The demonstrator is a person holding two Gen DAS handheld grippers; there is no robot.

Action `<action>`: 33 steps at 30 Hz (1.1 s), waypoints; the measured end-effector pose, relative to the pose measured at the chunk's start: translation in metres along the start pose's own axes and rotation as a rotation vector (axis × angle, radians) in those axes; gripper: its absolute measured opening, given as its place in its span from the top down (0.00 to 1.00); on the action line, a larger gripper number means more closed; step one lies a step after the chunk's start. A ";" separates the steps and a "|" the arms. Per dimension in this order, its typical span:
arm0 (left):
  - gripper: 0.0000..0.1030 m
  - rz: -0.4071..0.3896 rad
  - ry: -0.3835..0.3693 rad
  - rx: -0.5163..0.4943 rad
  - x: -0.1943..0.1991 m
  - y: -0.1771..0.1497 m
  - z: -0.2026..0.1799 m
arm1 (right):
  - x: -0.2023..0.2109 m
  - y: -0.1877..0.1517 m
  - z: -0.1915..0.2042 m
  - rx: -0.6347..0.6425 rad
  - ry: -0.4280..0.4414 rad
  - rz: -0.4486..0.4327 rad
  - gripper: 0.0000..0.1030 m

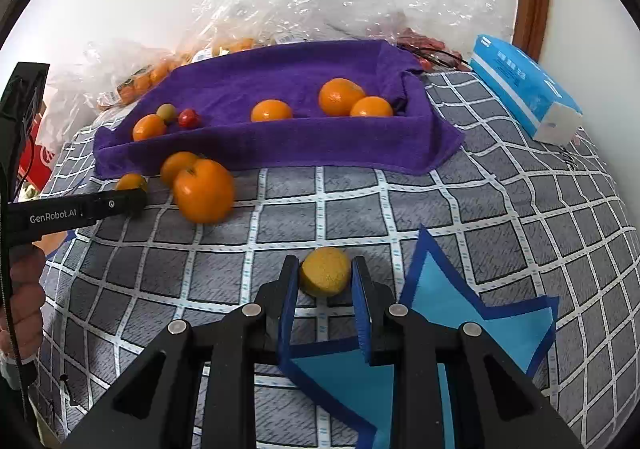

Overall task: Organize fruits
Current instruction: 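Grasp a loose orange with the left tool while the right tool lifts the yellow fruit, then carry the orange over the towel with the left tool while the right tool carries the yellow fruit there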

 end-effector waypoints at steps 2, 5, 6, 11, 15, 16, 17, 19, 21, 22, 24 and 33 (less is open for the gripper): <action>0.67 -0.001 -0.003 0.013 0.002 -0.001 0.001 | 0.003 0.001 0.002 0.003 0.004 -0.007 0.75; 0.67 0.000 -0.013 0.018 0.005 -0.003 -0.001 | 0.007 0.001 0.004 0.000 0.008 -0.012 0.75; 0.67 0.001 -0.013 0.014 0.005 -0.003 -0.002 | 0.007 0.002 0.005 -0.001 0.008 -0.011 0.75; 0.67 -0.009 -0.019 -0.005 0.013 -0.004 -0.011 | 0.015 0.004 0.005 -0.002 0.010 -0.024 0.75; 0.67 -0.022 -0.050 0.008 0.023 -0.003 -0.015 | 0.026 0.008 0.003 -0.002 0.004 -0.048 0.75; 0.67 -0.030 -0.049 0.004 0.027 -0.003 -0.017 | 0.029 0.009 0.002 -0.003 0.002 -0.056 0.75; 0.67 -0.036 -0.048 0.001 0.030 -0.002 -0.018 | 0.033 0.011 0.002 -0.003 0.000 -0.063 0.75; 0.67 -0.049 -0.051 -0.004 0.037 -0.001 -0.022 | 0.039 0.014 0.001 -0.006 -0.005 -0.078 0.75; 0.67 -0.061 -0.053 -0.007 0.043 -0.001 -0.024 | 0.045 0.018 0.000 -0.008 -0.007 -0.092 0.75; 0.67 -0.069 -0.053 -0.009 0.047 0.000 -0.025 | 0.050 0.019 -0.001 -0.007 -0.009 -0.101 0.75; 0.67 -0.086 -0.055 -0.010 0.056 0.001 -0.028 | 0.056 0.023 -0.001 -0.004 -0.014 -0.116 0.75; 0.67 -0.150 -0.064 -0.014 0.094 0.008 -0.034 | 0.086 0.046 -0.002 -0.005 -0.031 -0.186 0.75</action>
Point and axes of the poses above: each gripper's, at about its wrist camera, not at the fingertips, and x roughly against the way its jaws point, z to its left, y to its top, the point moved 4 cm from there along -x, roughly the way its jaws point, and after that the axes turned 14 degrees about -y, right-handed, at the moved point
